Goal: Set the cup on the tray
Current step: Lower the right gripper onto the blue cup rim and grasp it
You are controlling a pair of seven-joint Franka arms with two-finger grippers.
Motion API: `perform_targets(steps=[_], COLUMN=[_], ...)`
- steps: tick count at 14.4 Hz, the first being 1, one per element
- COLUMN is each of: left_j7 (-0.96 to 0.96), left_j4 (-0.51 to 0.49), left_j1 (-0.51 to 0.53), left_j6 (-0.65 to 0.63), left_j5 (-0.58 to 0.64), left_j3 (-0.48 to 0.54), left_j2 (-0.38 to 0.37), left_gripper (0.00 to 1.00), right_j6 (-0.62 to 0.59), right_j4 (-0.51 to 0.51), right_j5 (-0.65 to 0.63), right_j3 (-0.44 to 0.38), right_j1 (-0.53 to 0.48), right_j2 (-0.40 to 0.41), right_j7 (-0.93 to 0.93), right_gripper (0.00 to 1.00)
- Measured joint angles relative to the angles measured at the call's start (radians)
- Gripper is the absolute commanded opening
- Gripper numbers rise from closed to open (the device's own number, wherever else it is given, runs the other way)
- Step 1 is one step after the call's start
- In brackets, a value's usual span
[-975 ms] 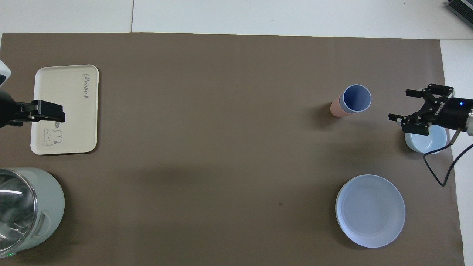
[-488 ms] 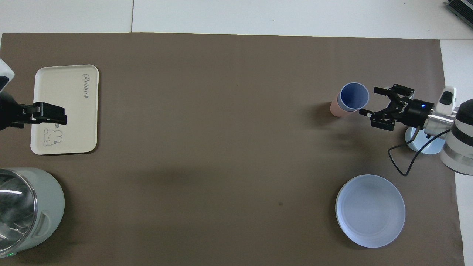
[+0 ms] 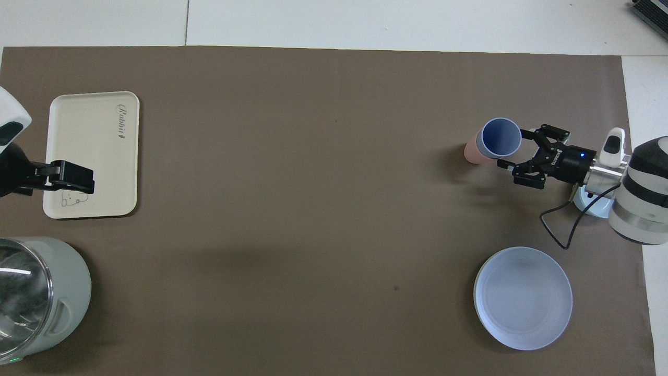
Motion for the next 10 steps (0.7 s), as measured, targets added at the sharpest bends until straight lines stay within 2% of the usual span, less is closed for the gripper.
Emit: perform_targets(steps=[4,10], left_j7=[0.009,0.015], left_j4=[0.0,0.0], left_j1=[0.0,0.0], left_j6=[0.0,0.002], left_j5=[0.002,0.003], left_j3=[-0.001,-0.001], left_j2=[-0.001,-0.002], left_gripper=[1.0,1.0], right_j6=[-0.005,-0.005], right_j4=[-0.024,-0.054], right_j5=[0.013,0.209], right_j3=[-0.001,0.001], right_j1=[-0.003,0.027], right_j2=[0.001,0.013], right_j7=[-0.042,-0.191], right_gripper=[1.0,1.0])
